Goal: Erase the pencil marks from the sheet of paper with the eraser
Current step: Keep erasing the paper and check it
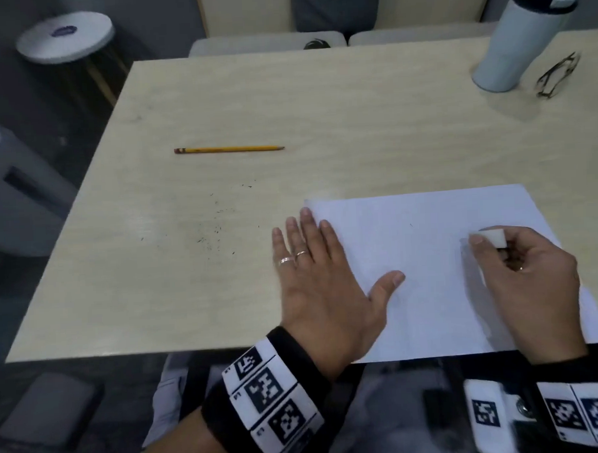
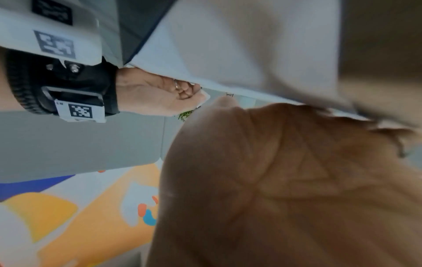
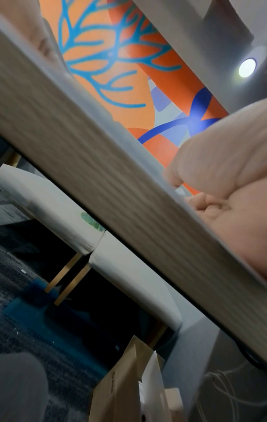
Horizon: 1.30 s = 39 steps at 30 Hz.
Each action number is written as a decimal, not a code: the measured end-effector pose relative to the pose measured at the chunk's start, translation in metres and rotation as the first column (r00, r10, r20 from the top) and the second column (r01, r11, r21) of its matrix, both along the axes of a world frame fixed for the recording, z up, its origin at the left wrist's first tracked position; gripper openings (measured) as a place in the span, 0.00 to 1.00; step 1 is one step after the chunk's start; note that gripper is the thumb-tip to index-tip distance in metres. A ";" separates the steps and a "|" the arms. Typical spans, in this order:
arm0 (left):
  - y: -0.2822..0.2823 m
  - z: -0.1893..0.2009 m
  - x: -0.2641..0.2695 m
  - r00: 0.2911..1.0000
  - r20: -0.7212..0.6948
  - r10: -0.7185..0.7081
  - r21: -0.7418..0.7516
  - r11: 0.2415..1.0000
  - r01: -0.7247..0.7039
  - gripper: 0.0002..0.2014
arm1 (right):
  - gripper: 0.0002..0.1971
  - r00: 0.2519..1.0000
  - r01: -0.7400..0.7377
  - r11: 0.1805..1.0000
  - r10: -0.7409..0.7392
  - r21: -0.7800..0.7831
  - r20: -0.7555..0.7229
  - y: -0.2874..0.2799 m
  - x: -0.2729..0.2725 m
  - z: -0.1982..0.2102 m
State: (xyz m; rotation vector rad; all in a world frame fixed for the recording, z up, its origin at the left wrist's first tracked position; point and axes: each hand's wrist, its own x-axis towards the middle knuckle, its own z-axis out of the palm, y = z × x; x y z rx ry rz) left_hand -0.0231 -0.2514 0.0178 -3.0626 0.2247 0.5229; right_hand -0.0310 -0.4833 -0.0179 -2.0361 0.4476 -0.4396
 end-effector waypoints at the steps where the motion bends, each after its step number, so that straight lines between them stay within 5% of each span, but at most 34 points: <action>1: -0.006 0.004 -0.002 0.997 0.015 -0.071 -0.040 0.997 0.071 0.53 | 0.05 1.000 0.000 1.000 0.000 -0.006 0.001 0.000 0.000 0.000; 4: -0.026 0.003 -0.017 0.886 0.006 -0.463 -0.211 0.866 0.454 0.47 | 0.08 1.000 0.008 1.000 -0.008 -0.014 0.000 -0.001 0.000 0.000; 6: -0.021 -0.003 -0.016 0.849 -0.050 -0.526 -0.213 0.836 0.506 0.46 | 0.09 1.000 0.011 1.000 -0.011 -0.005 -0.002 0.000 0.000 0.000; 10: 0.029 0.001 0.016 0.972 -0.087 -0.220 0.106 0.968 0.228 0.55 | 0.08 1.000 0.007 1.000 -0.007 0.008 -0.004 -0.001 0.001 -0.001; 12: 0.046 0.017 0.033 0.996 -0.089 -0.028 0.265 0.963 0.051 0.60 | 0.08 1.000 0.009 1.000 -0.009 -0.013 -0.014 -0.002 0.000 0.000; 14: 0.040 0.030 0.043 0.998 -0.050 0.027 0.274 0.962 -0.012 0.62 | 0.08 1.000 0.016 1.000 -0.016 -0.020 -0.017 0.000 0.001 0.001; 17: 0.000 0.026 0.040 0.953 -0.013 -0.301 0.060 0.952 0.302 0.55 | 0.07 1.000 0.026 0.999 -0.026 -0.022 -0.012 0.001 0.003 0.000; 19: -0.031 0.015 0.033 0.813 -0.042 -0.581 -0.106 0.812 0.574 0.48 | 0.06 1.000 0.031 0.999 -0.031 -0.026 -0.005 0.001 0.004 0.000; 22: -0.048 0.001 0.035 0.714 -0.089 -0.695 -0.172 0.716 0.676 0.48 | 0.08 0.999 0.033 0.999 -0.034 -0.029 -0.006 0.002 0.005 0.000; 24: -0.039 -0.005 0.044 0.765 -0.107 -0.635 -0.148 0.771 0.620 0.48 | 0.08 1.000 0.029 0.999 -0.029 -0.041 -0.008 0.000 0.004 0.000; 27: -0.003 0.003 0.064 0.923 -0.136 -0.360 0.064 0.927 0.371 0.56 | 0.08 1.000 0.020 1.000 -0.020 -0.022 -0.014 -0.002 0.004 -0.002; 30: 0.020 0.025 0.075 0.986 -0.114 -0.124 0.318 0.935 0.154 0.63 | 0.09 1.000 0.021 1.000 -0.021 -0.018 -0.016 -0.003 0.005 -0.004; 33: 0.008 0.030 0.066 0.958 -0.037 -0.285 0.125 0.950 0.288 0.58 | 0.09 0.999 0.028 0.999 -0.029 -0.028 -0.023 -0.002 0.006 -0.004; 36: -0.005 0.020 0.046 0.822 -0.100 -0.561 -0.153 0.825 0.545 0.46 | 0.10 0.999 0.030 0.998 -0.032 -0.048 -0.029 -0.001 0.006 -0.005; 39: 0.024 0.010 0.039 0.818 -0.192 -0.542 -0.172 0.839 0.516 0.45 | 0.10 0.999 0.033 0.998 -0.034 -0.046 -0.021 -0.002 0.004 -0.005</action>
